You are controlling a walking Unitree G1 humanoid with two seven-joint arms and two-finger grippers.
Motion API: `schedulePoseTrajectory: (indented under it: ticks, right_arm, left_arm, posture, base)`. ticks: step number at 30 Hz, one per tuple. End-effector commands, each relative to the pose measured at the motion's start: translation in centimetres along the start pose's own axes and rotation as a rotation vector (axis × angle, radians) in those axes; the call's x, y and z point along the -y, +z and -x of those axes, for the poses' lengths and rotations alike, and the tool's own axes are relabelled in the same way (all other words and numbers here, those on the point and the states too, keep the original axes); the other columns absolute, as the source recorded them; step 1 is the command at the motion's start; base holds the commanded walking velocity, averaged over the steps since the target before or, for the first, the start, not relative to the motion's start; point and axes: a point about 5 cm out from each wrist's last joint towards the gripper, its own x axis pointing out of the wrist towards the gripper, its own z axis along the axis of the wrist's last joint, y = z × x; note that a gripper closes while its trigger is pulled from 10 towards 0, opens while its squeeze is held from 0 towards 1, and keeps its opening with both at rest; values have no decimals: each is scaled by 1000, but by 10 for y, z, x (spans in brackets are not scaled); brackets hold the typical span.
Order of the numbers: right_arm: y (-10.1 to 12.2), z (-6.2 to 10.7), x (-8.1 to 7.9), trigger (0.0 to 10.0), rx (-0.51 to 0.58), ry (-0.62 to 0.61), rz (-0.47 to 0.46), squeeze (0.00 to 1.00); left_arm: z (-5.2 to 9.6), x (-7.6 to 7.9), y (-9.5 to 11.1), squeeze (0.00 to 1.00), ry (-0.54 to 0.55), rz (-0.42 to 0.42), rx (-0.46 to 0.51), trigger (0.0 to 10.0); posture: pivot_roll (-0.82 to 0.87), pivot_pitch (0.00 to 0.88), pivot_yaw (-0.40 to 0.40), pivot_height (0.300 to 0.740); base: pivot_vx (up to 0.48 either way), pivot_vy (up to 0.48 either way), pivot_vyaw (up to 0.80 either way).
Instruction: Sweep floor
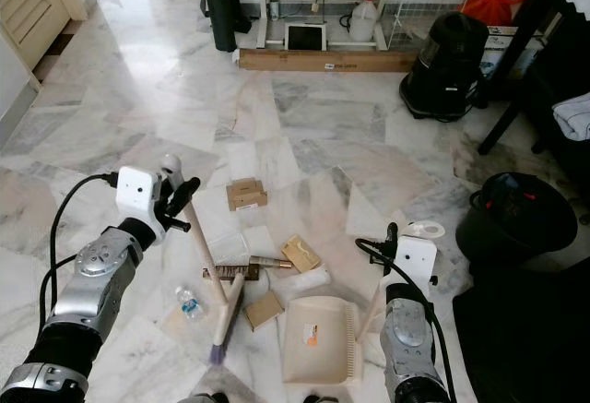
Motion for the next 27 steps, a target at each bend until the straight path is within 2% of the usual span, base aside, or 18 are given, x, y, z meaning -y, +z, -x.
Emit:
schedulePoseTrajectory:
  ticks: [1, 12, 15, 19, 22, 23, 27]
  right_arm:
    - [2, 0, 2, 10000, 15, -5, 8, 0]
    - [1, 0, 0, 10000, 8, 1, 4, 0]
    - [2, -1, -1, 10000, 8, 4, 3, 0]
    - [3, -3, -1, 10000, 11, 4, 1, 0]
    - [3, -3, -1, 10000, 10, 3, 1, 0]
    - [3, -3, -1, 10000, 9, 3, 2, 0]
    - [4, -3, 0, 10000, 9, 2, 2, 0]
  left_arm:
    - [-4, 3, 4, 0, -30, 12, 14, 10000]
    - [-7, -3, 8, 0, -36, 117, 20, 10000]
    - [-8, -1, 9, 0, -64, 172, 9, 10000]
    - [-10, 6, 14, 0, -102, 334, 19, 10000]
    - [-11, 7, 19, 0, -107, 382, 34, 10000]
    - [-12, 9, 22, 0, -128, 421, 42, 10000]
    - [-14, 11, 27, 0, -151, 464, 56, 10000]
  posture:
    - [167, 143, -20, 740]
    - [174, 121, -17, 740]
    - [177, 125, -19, 740]
    - [173, 134, -23, 740]
    - [176, 134, -24, 740]
    - [178, 136, -26, 740]
    - [178, 136, -26, 740]
  base:
    - [0, 0, 0]
    - [0, 0, 0]
    - [0, 0, 0]
    - [0, 0, 0]
    - [0, 0, 0]
    - [0, 0, 0]
    - [0, 0, 0]
